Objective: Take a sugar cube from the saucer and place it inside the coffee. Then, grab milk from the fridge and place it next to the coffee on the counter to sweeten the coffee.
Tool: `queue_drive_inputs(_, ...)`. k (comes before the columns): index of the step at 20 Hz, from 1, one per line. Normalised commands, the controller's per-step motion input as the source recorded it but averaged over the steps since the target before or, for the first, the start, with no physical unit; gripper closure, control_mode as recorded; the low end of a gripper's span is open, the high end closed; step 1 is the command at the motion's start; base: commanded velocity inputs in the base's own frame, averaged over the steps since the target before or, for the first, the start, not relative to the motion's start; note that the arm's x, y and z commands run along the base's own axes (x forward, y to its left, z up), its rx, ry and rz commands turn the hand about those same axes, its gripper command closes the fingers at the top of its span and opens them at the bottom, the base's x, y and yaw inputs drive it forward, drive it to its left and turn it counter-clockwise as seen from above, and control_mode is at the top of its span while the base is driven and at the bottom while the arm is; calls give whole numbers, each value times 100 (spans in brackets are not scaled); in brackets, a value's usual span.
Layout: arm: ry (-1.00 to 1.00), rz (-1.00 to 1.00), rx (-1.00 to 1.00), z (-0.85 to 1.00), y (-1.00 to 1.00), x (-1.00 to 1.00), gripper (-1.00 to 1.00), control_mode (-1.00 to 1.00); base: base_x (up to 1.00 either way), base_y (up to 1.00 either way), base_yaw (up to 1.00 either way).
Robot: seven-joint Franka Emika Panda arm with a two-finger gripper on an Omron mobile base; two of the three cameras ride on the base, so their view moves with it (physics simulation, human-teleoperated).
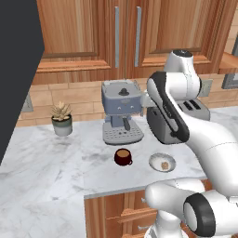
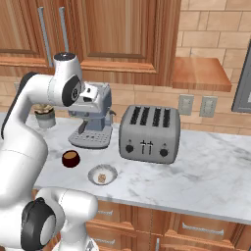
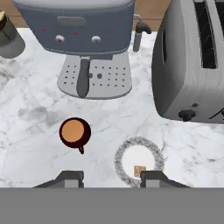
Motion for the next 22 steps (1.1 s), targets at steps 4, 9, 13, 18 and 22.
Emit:
queue_drive_inputs(4, 0, 0, -1, -28, 3, -16, -100, -100, 0, 0, 0)
queue_drive_inputs(9, 6, -3, 0, -100, -8, -92, -100, -100, 0, 0, 0)
queue_drive_inputs(13, 31, -4, 1, -100, -72, -43, -100, -100, 0, 0, 0)
queue_drive_inputs(18, 33, -5, 2, -99, -55, 60, -100, -100, 0, 0, 0)
queue_drive_inputs(22, 8, 3, 0, -87, 0, 82, -100, -100, 0, 0, 0)
